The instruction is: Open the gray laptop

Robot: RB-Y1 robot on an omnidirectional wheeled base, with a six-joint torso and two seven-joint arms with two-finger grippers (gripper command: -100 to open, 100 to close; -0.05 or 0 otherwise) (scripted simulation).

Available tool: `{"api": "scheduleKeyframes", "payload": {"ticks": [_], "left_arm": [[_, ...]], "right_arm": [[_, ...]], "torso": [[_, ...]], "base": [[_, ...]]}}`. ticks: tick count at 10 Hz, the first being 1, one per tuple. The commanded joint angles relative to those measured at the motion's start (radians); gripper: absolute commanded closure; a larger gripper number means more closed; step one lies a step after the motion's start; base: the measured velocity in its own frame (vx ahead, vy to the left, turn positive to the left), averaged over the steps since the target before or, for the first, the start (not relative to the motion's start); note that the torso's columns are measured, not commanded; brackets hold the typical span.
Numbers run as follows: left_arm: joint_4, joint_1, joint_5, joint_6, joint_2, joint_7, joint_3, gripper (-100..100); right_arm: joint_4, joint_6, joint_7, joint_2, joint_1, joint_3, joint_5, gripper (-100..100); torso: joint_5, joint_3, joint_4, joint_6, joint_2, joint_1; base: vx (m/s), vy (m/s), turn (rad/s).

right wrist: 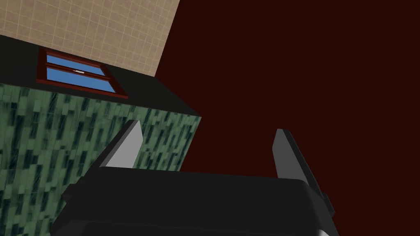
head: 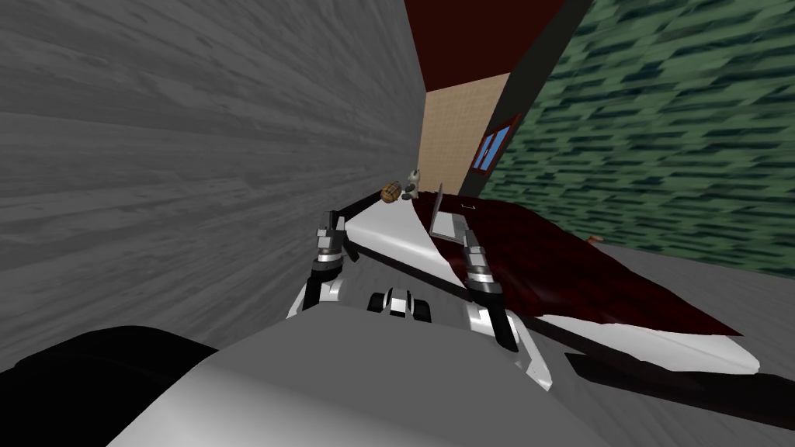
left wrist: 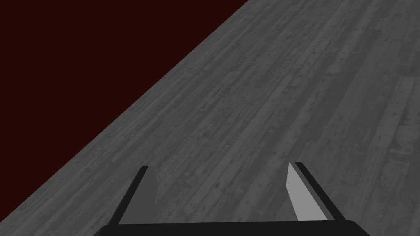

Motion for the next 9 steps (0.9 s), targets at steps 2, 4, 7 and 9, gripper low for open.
{"api": "scheduleKeyframes", "payload": {"ticks": [2,4,7,9], "left_arm": [[0.000,0.000,0.000,0.000,0.000,0.000,0.000,0],[0.000,0.000,0.000,0.000,0.000,0.000,0.000,0],[0.000,0.000,0.000,0.000,0.000,0.000,0.000,0],[0.000,0.000,0.000,0.000,0.000,0.000,0.000,0]], "right_arm": [[0.050,0.047,0.049,-0.080,0.001,-0.035,0.059,-100],[0.078,0.076,0.079,-0.121,0.005,-0.055,0.097,-100],[0.123,0.121,0.127,-0.184,0.011,-0.087,0.158,-100],[0.156,0.153,0.161,-0.229,0.016,-0.109,0.200,-100]], "torso": [[0.000,-0.001,0.000,0.000,-0.001,0.000],[0.000,-0.001,0.000,0.000,-0.001,0.000],[0.000,-0.001,0.000,0.000,-0.001,0.000],[0.000,0.000,0.000,0.000,0.001,0.000]], "base": [[0.035,0.090,0.071],[0.048,0.090,0.071],[0.058,0.107,0.070],[0.053,0.113,0.072]]}}
